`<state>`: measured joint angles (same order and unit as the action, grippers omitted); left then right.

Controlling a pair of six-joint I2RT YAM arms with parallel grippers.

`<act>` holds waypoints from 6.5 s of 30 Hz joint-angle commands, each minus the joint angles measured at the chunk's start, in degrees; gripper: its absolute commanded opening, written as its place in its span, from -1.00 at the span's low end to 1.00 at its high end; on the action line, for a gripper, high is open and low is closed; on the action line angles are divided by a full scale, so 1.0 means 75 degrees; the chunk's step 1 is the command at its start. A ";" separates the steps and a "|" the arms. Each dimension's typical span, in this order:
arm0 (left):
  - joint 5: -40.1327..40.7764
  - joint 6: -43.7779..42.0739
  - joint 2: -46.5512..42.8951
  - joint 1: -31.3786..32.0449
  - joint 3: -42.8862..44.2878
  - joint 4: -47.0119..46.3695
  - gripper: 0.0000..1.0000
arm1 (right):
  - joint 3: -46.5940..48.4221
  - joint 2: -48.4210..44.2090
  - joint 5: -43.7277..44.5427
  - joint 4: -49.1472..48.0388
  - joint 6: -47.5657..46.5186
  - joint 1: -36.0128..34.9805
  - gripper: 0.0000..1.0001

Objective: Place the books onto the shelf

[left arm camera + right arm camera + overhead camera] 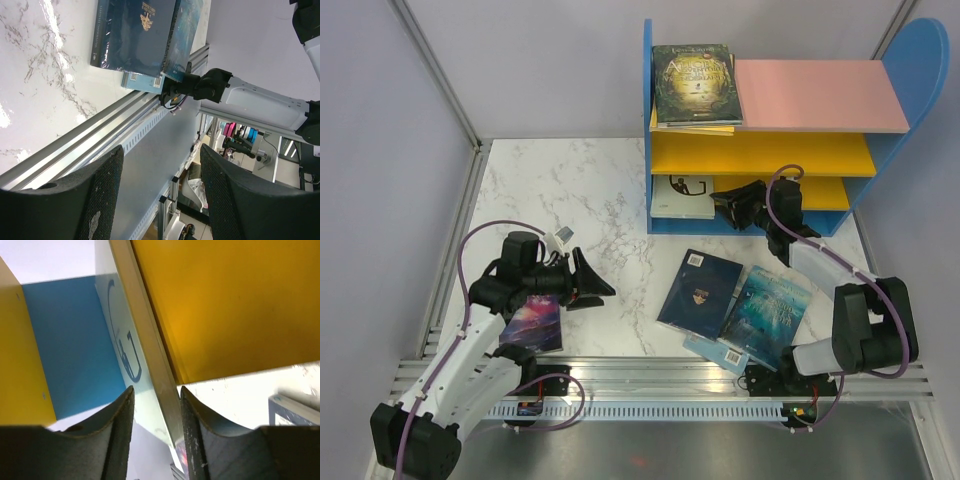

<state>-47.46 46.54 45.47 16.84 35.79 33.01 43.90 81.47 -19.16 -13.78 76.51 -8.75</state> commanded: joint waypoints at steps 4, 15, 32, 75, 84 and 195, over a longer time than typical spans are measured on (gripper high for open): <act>0.0000 -0.0288 -0.0040 -0.0031 0.0115 0.0040 0.32 | 0.0370 -0.0819 -0.0352 0.0465 -0.0919 0.0030 -0.03; -0.0012 -0.0417 0.0112 -0.0042 -0.0003 -0.0007 0.32 | -0.0240 -0.1781 -0.0715 0.1100 -0.1284 0.0429 -0.31; -0.0082 -0.0429 0.0136 -0.0031 0.0009 -0.0101 0.30 | -0.0486 -0.1465 -0.0399 0.0783 -0.1061 -0.0403 -0.58; 0.0188 -0.0944 0.1857 0.0016 0.0361 -0.0637 0.34 | -0.0650 -0.3362 0.0384 0.4795 -0.3438 -0.0286 0.50; 0.0867 -0.0488 0.4317 0.1597 0.0548 -0.2372 0.34 | -0.1903 -0.3867 0.0539 0.5599 -0.3780 -0.0239 0.50; 0.0633 0.2947 0.0231 0.2055 -0.2850 -0.4942 0.22 | -0.2292 -0.8976 0.4768 0.4309 0.0792 -0.5665 -1.00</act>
<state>-43.13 73.19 49.25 32.53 15.29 -9.28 18.52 15.77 11.92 24.77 84.05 -51.22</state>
